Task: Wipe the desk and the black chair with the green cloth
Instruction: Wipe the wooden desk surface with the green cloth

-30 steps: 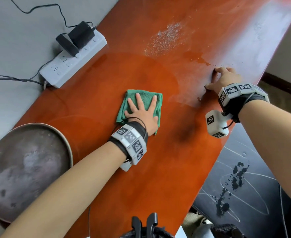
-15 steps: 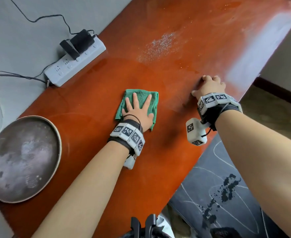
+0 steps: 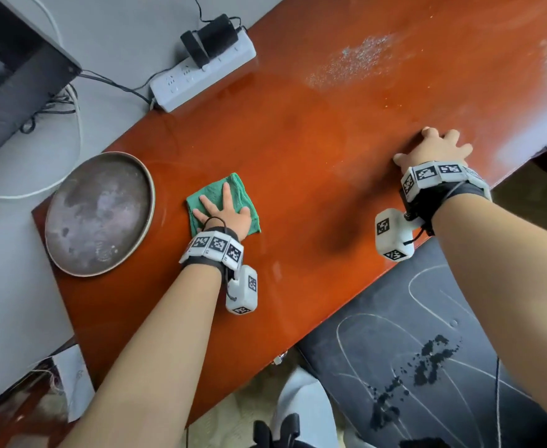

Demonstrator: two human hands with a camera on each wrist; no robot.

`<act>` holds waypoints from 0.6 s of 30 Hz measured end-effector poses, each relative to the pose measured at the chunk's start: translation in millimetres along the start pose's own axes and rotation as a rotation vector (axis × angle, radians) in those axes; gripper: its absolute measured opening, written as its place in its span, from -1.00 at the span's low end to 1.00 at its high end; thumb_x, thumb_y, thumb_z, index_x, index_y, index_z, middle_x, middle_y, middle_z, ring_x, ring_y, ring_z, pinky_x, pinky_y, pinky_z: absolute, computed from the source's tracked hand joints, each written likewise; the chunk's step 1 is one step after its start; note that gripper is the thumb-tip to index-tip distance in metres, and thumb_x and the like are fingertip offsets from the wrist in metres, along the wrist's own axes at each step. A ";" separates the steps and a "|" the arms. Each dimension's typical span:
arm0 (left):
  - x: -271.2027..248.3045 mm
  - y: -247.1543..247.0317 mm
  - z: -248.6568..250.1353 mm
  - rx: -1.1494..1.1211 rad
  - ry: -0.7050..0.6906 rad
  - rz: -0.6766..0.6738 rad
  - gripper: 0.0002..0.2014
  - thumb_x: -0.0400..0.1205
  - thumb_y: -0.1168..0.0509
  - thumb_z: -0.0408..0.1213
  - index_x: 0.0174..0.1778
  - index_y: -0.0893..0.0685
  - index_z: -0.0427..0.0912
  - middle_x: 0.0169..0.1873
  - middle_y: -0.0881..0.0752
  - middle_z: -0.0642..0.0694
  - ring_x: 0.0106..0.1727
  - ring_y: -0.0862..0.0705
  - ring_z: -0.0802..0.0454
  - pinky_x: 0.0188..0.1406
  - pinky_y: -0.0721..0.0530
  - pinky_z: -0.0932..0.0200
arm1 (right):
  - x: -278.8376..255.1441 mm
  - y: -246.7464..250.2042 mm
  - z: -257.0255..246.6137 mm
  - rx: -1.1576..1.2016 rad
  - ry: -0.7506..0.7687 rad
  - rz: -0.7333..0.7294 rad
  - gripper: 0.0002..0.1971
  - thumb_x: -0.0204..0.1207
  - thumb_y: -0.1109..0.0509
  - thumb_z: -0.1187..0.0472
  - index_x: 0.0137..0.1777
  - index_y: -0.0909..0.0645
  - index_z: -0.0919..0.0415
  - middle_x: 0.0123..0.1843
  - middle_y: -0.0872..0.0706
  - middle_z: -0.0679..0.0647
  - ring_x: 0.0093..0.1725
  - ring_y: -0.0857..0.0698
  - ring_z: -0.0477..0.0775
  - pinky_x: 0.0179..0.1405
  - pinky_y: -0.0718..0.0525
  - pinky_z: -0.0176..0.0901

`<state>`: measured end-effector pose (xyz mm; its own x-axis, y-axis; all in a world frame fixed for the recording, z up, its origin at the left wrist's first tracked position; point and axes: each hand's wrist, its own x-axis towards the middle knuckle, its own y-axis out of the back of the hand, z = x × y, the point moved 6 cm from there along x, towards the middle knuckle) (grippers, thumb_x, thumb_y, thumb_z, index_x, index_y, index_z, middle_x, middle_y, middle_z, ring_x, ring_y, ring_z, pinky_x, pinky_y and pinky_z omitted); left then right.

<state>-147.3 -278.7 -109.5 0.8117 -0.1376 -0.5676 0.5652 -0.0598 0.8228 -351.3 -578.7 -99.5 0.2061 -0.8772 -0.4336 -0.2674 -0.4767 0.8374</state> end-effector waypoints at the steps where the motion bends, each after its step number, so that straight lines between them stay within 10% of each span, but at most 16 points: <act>1: 4.6 3.4 -0.9 -0.019 0.035 0.009 -0.35 0.73 0.02 -0.03 0.62 0.28 0.24 0.63 0.35 -0.17 0.62 0.30 -0.36 0.55 0.08 -0.35 | -0.4 -0.3 0.4 0.006 -0.004 -0.001 -0.38 0.51 -0.41 -0.01 0.54 -0.30 0.05 0.54 -0.24 0.16 0.52 -0.19 0.33 0.31 -0.40 0.20; 18: 116.0 91.0 32.1 -0.012 0.215 0.116 -0.36 0.75 0.04 -0.23 0.66 0.27 0.04 0.63 0.31 -0.30 0.61 0.24 -0.45 0.56 0.12 -0.40 | 4.0 -2.3 4.3 0.071 -0.095 0.010 -0.32 0.45 -0.47 0.03 0.55 -0.30 -0.07 0.60 -0.18 0.05 0.56 -0.15 0.28 0.32 -0.42 0.25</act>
<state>-6.5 -331.8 -99.6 0.8831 0.0704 -0.4638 0.4673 -0.0437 0.8830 -353.9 -581.4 -104.5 0.1137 -0.8816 -0.4581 -0.3355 -0.4681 0.8175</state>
